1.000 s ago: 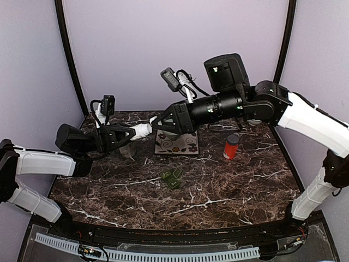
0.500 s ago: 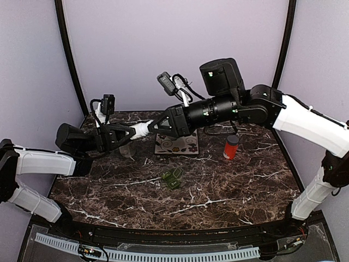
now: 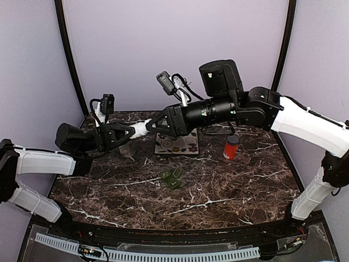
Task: Sort the pills into containers
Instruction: Close the lid of the pill bottle on the pill bottle.
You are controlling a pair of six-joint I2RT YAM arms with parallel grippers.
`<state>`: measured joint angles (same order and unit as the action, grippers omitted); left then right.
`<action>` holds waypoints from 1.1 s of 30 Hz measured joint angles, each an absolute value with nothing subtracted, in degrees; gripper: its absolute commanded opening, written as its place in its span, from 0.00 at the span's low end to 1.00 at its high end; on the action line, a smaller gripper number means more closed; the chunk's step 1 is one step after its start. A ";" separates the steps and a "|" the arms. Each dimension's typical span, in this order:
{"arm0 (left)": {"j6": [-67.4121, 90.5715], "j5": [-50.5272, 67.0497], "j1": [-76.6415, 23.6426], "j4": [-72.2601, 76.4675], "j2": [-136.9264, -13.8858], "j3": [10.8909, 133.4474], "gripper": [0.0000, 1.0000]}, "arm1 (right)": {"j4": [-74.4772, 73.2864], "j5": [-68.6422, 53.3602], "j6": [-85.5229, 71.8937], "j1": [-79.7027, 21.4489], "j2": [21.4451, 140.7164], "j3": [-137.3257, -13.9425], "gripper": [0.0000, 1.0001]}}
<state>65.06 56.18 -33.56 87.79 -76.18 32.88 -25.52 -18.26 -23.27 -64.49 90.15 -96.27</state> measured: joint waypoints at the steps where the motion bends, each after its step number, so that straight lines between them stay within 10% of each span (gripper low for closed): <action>1: 65.14 56.18 -33.52 87.81 -76.18 32.88 0.00 | -25.23 -18.24 -23.27 -64.49 90.15 -96.09 0.30; 33: 66.02 56.14 -33.10 88.05 -76.18 32.88 0.00 | -22.28 -18.24 -23.27 -63.96 89.76 -93.73 0.30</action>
